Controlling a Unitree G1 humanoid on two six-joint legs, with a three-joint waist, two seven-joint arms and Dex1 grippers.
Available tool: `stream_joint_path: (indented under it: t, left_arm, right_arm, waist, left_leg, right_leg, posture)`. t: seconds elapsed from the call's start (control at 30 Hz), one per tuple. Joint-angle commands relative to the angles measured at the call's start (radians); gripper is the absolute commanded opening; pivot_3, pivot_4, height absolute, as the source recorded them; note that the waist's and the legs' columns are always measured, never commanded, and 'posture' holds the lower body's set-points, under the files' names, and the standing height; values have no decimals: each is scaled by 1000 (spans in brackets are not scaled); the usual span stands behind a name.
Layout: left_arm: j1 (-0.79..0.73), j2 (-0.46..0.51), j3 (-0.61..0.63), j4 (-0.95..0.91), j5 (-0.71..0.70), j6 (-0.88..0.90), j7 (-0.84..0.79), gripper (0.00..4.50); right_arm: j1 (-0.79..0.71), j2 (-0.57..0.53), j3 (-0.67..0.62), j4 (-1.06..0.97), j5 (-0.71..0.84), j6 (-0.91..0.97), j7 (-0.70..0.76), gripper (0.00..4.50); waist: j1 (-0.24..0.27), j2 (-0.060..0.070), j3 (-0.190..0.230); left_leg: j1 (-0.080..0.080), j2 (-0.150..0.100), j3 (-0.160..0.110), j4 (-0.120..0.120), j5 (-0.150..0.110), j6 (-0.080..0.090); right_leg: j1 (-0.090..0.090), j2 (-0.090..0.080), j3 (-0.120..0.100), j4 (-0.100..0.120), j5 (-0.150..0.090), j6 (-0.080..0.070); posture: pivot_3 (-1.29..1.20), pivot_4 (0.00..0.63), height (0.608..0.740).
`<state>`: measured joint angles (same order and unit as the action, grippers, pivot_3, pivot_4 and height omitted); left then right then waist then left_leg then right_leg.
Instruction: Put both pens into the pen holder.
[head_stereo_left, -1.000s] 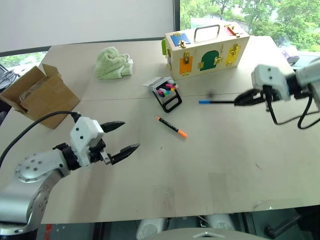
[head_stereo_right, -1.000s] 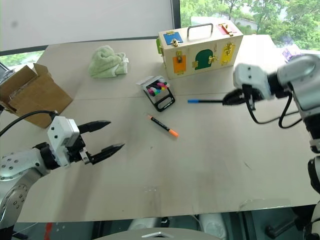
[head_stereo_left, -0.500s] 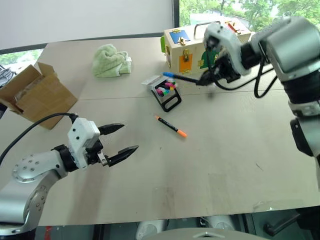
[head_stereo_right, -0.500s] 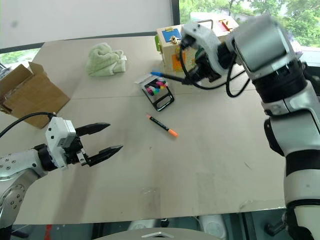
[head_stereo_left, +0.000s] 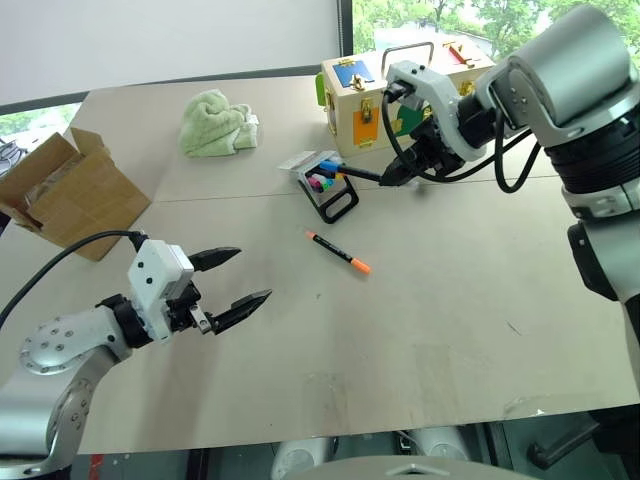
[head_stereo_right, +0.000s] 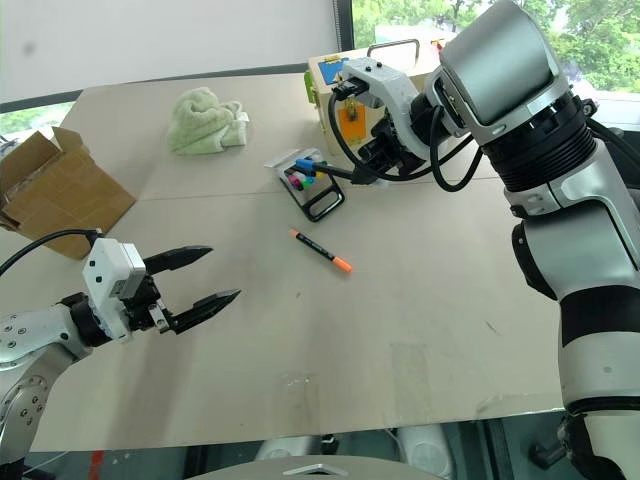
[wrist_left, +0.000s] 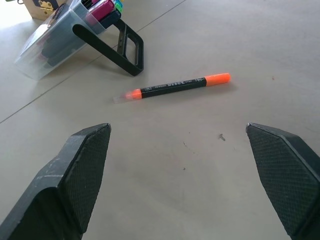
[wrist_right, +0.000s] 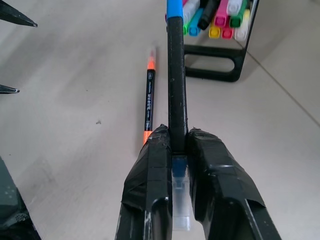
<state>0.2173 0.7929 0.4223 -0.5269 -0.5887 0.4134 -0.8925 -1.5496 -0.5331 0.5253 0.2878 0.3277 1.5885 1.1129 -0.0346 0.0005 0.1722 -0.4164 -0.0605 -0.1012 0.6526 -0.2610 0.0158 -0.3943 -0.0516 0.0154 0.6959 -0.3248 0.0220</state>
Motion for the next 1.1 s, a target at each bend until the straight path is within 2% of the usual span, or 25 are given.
stream_joint_path:
  t: [0.03, 0.67, 1.1]
  left_arm:
    - [-8, -5, 16, -9, 6, -29, 4, 4500]
    - [-7, -31, 3, -46, 15, -22, 42, 4500]
    - [33, -38, 28, -79, 11, -22, 66, 4500]
  right_arm:
    - [-53, 23, -5, 23, 37, 26, -40, 34]
    - [-86, 167, -59, 230, 38, -64, -192, 34]
    - [-112, 206, -35, 354, -12, -158, -194, 34]
  waist:
    - [-7, 0, 0]
    - [-10, -1, -1]
    - [-11, -1, -1]
  left_leg:
    - [0, 0, 0, 0, 0, 0]
    - [0, 0, 1, 1, 0, -1]
    - [0, 0, 2, 1, 0, -1]
  right_leg:
    - [0, 0, 0, 0, 0, 0]
    - [-1, 1, 1, 2, 0, 0]
    - [-1, 1, 2, 3, 0, 0]
  posture:
    - [0, 150, 740]
    - [0, 150, 740]
    - [0, 150, 740]
